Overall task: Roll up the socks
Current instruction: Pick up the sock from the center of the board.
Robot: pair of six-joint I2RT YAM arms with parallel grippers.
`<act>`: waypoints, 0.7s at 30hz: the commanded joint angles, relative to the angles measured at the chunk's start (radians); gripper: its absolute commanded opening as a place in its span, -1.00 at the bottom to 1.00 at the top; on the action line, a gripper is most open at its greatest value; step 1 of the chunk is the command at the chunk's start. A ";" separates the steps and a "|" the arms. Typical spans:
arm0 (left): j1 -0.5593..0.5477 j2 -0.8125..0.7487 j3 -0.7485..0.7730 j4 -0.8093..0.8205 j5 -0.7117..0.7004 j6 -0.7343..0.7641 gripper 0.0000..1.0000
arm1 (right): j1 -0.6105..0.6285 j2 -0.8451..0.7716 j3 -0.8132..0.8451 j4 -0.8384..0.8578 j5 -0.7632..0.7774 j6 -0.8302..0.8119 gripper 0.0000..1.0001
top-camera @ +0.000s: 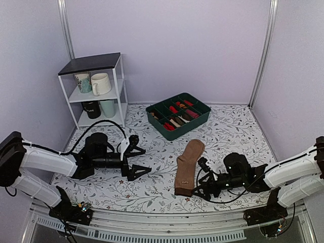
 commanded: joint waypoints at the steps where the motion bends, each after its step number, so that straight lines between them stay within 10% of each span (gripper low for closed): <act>1: -0.061 0.063 0.039 0.039 0.071 0.033 0.99 | 0.068 0.091 -0.017 0.213 -0.065 -0.034 0.64; 21: -0.191 0.222 0.110 0.043 0.066 0.066 0.83 | 0.208 0.172 0.030 0.221 0.153 -0.189 0.61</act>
